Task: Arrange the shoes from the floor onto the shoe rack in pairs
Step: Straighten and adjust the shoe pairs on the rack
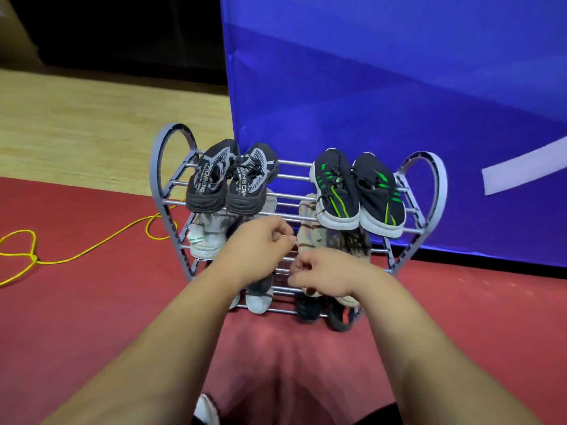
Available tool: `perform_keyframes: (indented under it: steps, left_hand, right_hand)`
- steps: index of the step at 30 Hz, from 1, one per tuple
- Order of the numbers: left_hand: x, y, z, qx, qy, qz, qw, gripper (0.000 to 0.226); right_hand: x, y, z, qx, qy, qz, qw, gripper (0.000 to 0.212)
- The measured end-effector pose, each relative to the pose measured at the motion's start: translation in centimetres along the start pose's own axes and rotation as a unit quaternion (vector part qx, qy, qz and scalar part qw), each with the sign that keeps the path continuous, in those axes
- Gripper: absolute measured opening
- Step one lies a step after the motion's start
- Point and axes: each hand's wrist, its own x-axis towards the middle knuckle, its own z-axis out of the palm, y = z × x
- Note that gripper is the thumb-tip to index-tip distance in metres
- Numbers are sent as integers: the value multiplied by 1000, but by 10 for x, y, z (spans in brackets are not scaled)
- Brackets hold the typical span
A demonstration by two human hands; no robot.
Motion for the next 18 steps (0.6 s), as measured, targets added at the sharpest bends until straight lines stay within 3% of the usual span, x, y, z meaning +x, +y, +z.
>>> perform_keyframes:
  steps: [3,6,11,14,16,18]
  left_hand:
    - [5,5,36,87,-138,7,986,23]
    - [14,10,62,122,-203,4,971,28]
    - [39,7,101,103,-178,-66,976,27]
    - [54,-2,123,60,-159,-137,976,47]
    - [63,-11,136,10,-142,-188,972,65]
    - [69,-21,144,-72,-105,-244,961,70]
  right_hand:
    - [-15,40,3,-48,-73,68,994,21]
    - [-23,79,-1,22,-50,125,991,18]
    - [-27,136,-11,135,104,190,967,22]
    - [-20,163,-8,226,153,244,930,32]
    - [-13,173,-2,292,175,273,900,29]
    - [-3,177,3,342,190,282,876,22]
